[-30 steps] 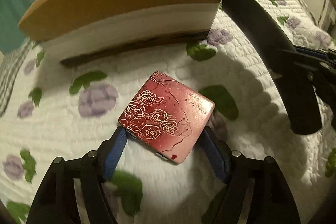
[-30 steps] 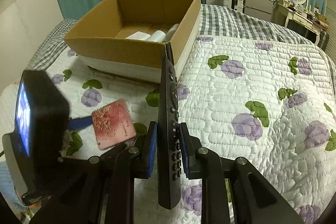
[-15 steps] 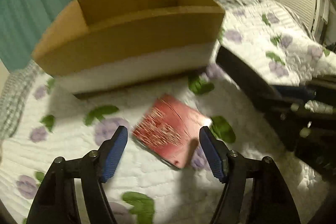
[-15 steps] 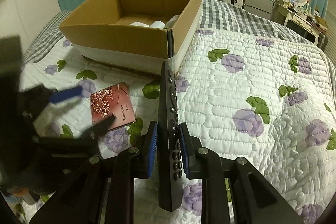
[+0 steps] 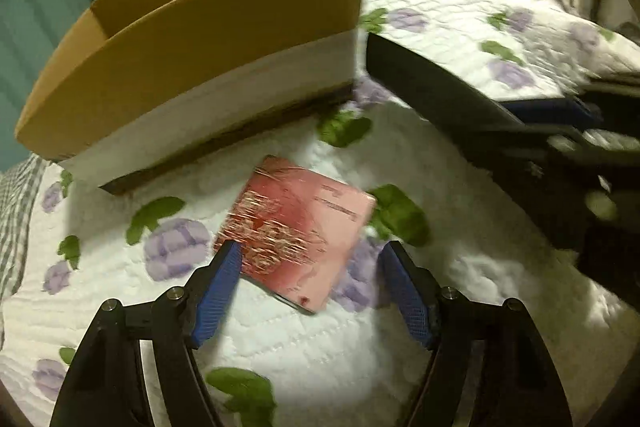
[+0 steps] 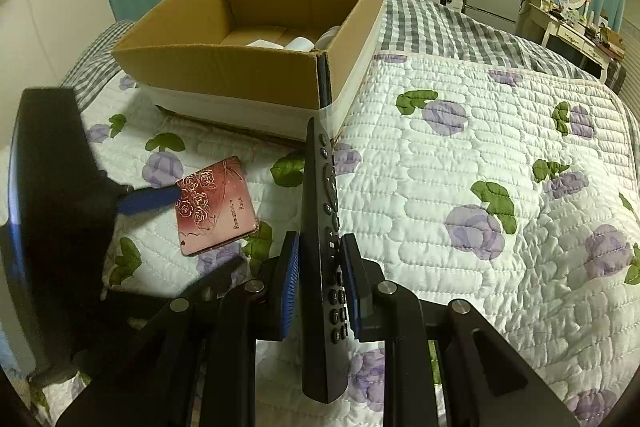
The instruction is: Organize rigid objects
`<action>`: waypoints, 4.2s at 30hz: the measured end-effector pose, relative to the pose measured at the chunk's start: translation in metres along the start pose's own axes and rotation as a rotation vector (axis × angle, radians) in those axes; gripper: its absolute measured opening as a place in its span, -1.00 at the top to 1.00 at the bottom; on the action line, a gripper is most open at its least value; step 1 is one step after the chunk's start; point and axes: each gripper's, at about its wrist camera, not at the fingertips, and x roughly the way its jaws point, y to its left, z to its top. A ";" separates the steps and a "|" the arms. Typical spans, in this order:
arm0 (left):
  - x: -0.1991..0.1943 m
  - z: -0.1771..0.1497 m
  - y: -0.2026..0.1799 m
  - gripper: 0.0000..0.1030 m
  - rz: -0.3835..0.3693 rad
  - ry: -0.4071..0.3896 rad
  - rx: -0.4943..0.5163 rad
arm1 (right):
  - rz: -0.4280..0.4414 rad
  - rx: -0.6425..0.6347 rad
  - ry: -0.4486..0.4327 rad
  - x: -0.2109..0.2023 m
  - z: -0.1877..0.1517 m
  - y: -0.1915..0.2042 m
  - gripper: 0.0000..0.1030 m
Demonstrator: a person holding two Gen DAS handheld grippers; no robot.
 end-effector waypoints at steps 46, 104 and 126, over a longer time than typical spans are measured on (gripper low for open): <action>-0.162 0.032 0.089 0.81 -0.066 -0.374 -0.375 | 0.034 -0.009 -0.233 -0.115 0.067 0.029 0.62; -0.051 0.124 0.150 -0.10 0.025 -0.308 -0.348 | 0.099 0.061 -0.183 0.041 0.187 0.003 0.47; -0.208 0.082 0.093 -0.52 0.146 -0.652 -0.355 | -0.156 0.045 -0.529 -0.175 0.118 0.015 -1.00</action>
